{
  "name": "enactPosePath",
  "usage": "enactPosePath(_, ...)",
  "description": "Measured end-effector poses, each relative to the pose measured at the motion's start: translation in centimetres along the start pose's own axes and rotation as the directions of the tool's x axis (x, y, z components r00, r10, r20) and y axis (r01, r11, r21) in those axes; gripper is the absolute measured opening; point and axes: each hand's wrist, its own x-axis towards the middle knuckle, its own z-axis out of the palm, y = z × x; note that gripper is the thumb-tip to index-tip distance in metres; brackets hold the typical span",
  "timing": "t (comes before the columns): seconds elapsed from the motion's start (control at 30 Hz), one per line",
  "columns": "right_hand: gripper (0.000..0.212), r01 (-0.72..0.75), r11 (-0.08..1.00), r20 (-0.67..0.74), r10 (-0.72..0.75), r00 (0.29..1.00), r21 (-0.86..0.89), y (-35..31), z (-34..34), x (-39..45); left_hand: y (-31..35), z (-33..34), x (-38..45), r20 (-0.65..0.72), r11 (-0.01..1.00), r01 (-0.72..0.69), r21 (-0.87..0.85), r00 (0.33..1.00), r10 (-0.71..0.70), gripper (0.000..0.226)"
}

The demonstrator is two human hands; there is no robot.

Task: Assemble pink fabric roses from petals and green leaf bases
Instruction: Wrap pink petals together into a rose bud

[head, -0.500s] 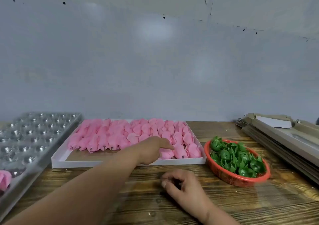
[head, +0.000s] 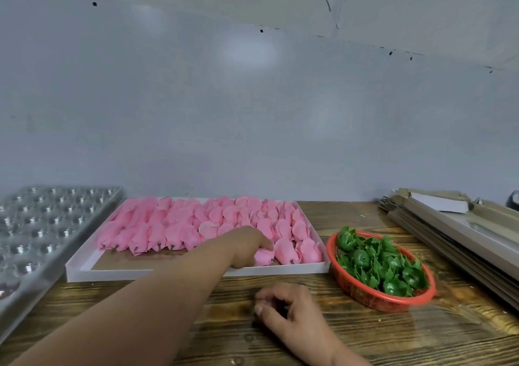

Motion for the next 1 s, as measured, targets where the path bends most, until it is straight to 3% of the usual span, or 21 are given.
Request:
enactPosePath(0.17,0.007,0.011,1.0,0.01,-0.011,1.0,0.011,-0.1,-0.1,0.1,0.1,0.4,0.1,-0.032,0.999,-0.01,-0.04,0.999,0.009,0.032)
enactPosePath(0.43,0.007,-0.022,0.998,0.036,0.02,0.999,0.064,-0.2,-0.3,-0.1,-0.2,0.7,0.0,-0.15,0.984,0.024,-0.176,0.987,-0.05,0.02)
enactPosePath(0.53,0.016,0.021,0.997,-0.165,-0.008,0.986,0.076,0.2,0.0,-0.3,-0.1,-0.5,-1.3,-0.278,0.963,-0.036,-0.268,0.96,-0.042,0.024)
enactPosePath(0.63,0.042,0.099,0.995,-0.466,-0.086,0.881,0.003,1.1,-0.4,-0.1,0.4,-1.5,-3.3,-0.364,0.942,-0.114,-0.315,0.931,-0.009,0.02)
enactPosePath(0.73,0.037,0.114,0.994,-0.57,-0.095,0.816,-0.003,1.2,-1.0,0.3,1.2,-1.4,-5.7,-0.362,0.921,-0.144,-0.362,0.932,0.003,0.024)
enactPosePath(0.87,0.039,0.091,0.984,-0.493,-0.004,0.87,0.154,0.9,-0.8,0.2,2.7,0.0,-7.8,-0.309,0.905,-0.193,-0.38,0.948,0.072,0.029)
enactPosePath(1.0,0.036,0.097,0.986,-0.402,-0.034,0.915,0.137,0.4,-0.7,-0.1,3.4,1.1,-8.8,-0.356,0.896,-0.245,-0.371,0.928,0.106,0.024)
